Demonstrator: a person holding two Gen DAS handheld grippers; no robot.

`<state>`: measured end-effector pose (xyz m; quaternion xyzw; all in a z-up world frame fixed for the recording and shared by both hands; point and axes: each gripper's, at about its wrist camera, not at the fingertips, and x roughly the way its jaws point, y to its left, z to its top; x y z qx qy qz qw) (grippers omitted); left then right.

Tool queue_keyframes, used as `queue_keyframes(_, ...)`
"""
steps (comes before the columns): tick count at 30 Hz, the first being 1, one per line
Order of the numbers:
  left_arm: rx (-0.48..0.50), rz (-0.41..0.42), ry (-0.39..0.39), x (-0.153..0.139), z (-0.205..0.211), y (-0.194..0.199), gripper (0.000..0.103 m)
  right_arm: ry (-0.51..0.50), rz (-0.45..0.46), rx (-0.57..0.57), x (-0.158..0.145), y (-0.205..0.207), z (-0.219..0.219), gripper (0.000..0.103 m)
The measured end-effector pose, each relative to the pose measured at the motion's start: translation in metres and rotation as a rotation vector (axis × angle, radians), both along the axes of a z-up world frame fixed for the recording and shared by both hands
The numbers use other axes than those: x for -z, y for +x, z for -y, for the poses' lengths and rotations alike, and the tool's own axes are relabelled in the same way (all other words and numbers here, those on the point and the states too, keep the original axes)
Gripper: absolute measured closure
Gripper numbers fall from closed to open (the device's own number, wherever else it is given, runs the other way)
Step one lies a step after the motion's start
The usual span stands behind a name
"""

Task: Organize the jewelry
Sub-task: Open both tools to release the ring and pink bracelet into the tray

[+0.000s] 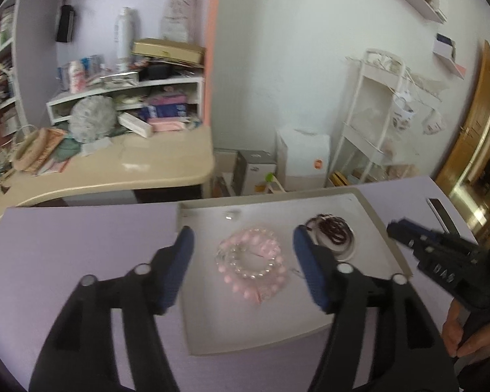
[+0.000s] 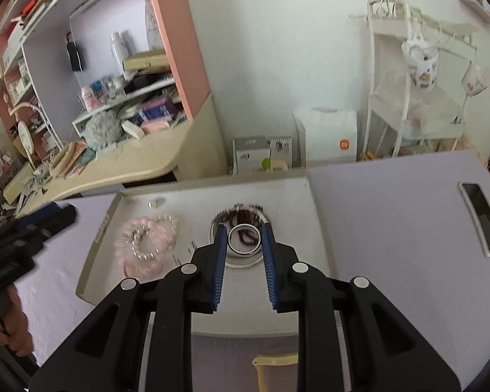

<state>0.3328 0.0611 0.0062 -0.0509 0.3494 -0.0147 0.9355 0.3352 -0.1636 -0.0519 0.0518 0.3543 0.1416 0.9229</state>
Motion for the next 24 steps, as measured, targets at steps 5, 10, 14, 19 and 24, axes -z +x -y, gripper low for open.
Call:
queue_keyframes(5, -0.045, 0.011, 0.004, -0.002, -0.016, -0.009, 0.027, 0.003, -0.058, -0.011, 0.019, 0.008, -0.008, 0.08)
queue_keyframes(10, -0.075, 0.013, -0.009, -0.001, -0.027, -0.013, 0.024, -0.013, -0.068, -0.024, 0.025, 0.012, -0.015, 0.08)
queue_keyframes(14, -0.079, 0.011, -0.009, 0.0, -0.027, -0.014, 0.024, -0.022, -0.04, -0.045, 0.02, 0.012, -0.02, 0.075)
queue_keyframes(19, -0.087, 0.017, -0.015, -0.001, -0.028, -0.018, 0.022, -0.02, 0.039, -0.04, 0.004, -0.005, -0.009, 0.037)
queue_keyframes(24, -0.096, 0.023, -0.016, -0.001, -0.025, -0.029, 0.019, 0.005, 0.055, 0.012, -0.001, -0.018, 0.014, 0.033)
